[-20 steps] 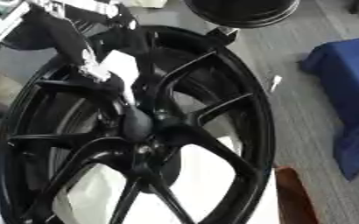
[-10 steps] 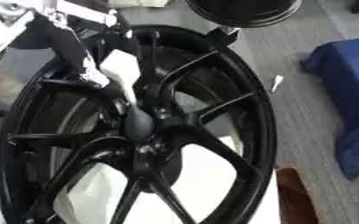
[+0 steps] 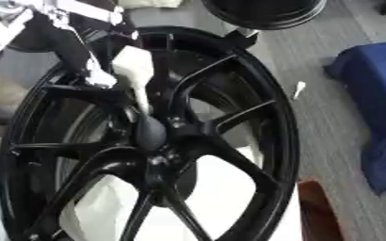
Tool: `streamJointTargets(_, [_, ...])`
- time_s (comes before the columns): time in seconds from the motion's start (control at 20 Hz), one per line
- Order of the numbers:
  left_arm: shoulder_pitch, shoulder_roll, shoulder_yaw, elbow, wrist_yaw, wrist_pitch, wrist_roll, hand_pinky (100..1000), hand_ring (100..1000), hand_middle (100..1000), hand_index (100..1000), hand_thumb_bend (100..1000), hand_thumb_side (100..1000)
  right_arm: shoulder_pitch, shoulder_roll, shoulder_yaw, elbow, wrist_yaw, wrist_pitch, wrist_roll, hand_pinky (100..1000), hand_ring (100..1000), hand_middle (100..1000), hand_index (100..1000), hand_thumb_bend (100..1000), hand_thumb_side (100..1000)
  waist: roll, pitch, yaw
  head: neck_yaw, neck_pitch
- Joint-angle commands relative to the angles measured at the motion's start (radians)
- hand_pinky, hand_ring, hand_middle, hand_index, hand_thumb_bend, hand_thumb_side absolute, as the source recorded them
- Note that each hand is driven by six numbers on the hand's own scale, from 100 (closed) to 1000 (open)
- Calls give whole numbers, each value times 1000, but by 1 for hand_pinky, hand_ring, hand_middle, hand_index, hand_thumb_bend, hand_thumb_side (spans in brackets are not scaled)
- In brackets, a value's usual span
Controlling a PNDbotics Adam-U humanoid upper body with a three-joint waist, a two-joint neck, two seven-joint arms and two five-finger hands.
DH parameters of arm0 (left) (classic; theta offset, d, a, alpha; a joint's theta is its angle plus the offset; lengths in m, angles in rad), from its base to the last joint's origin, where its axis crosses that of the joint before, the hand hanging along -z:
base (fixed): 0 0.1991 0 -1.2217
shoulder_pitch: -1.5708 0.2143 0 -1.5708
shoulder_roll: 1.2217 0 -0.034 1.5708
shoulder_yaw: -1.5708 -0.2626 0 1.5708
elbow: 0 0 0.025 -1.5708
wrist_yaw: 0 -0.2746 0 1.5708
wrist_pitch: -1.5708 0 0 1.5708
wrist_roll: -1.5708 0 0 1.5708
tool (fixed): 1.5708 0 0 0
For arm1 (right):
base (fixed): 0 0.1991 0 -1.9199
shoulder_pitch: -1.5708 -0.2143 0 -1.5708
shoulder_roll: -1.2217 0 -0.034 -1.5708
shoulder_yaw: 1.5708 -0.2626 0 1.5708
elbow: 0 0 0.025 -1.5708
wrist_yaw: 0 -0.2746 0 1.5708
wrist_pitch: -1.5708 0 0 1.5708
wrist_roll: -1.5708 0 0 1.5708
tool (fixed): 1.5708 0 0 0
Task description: Pull the pin out of the wheel hub.
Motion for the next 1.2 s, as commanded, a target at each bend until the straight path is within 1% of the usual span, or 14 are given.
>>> streamJointTargets(0.05, [-29, 29, 48, -21, -8, 3, 1, 716, 597, 341, 488, 100, 214, 0, -12, -10, -10, 3, 2, 0, 824, 624, 606, 802, 100, 838, -9, -22, 1, 1, -1])
streamJointTargets(0.2, [-30, 38, 87, -20, -11, 7, 1, 712, 591, 325, 469, 101, 195, 3, -11, -12, -10, 2, 2, -1, 825, 624, 607, 802, 100, 837, -10, -25, 1, 0, 3])
streamJointTargets(0.3, [-30, 55, 126, -18, -2, 14, 1, 711, 587, 314, 458, 109, 175, 6, -12, -14, -10, 1, 1, -2, 825, 625, 607, 802, 100, 838, -10, -28, 4, -3, 5])
streamJointTargets(0.45, [-26, 93, 221, -10, 21, 27, 1, 702, 580, 301, 449, 114, 163, 12, -13, -18, -9, -1, 1, -5, 825, 624, 607, 802, 100, 839, -12, -34, 13, -9, 11])
streamJointTargets(0.55, [-14, 126, 301, 4, 38, 37, 7, 696, 576, 293, 445, 112, 164, 15, -15, -21, -8, -3, 0, -8, 825, 624, 606, 802, 100, 834, -13, -40, 21, -14, 19])
streamJointTargets(0.7, [28, 183, 402, 37, 63, 45, 58, 689, 571, 284, 439, 108, 164, 20, -20, -26, -7, -10, -2, -13, 825, 624, 606, 802, 100, 830, -16, -50, 33, -15, 31])
streamJointTargets(0.85, [105, 251, 478, 70, 104, 45, 117, 683, 568, 281, 439, 106, 167, 27, -25, -31, -9, -18, -6, -17, 825, 624, 606, 802, 100, 824, -23, -58, 50, -12, 42])
streamJointTargets(0.9, [142, 279, 504, 81, 115, 45, 138, 682, 568, 281, 440, 105, 167, 32, -27, -34, -10, -20, -8, -20, 825, 624, 606, 802, 100, 823, -25, -61, 59, -12, 46])
streamJointTargets(1.1, [317, 380, 597, 117, 159, 49, 224, 676, 567, 282, 446, 103, 169, 45, -30, -44, -11, -23, -15, -32, 824, 624, 606, 802, 100, 818, -36, -65, 88, -23, 52])
streamJointTargets(1.2, [414, 421, 648, 139, 167, 55, 281, 680, 574, 308, 475, 120, 183, 49, -31, -47, -11, -23, -18, -37, 824, 624, 606, 801, 100, 817, -41, -66, 99, -33, 51])
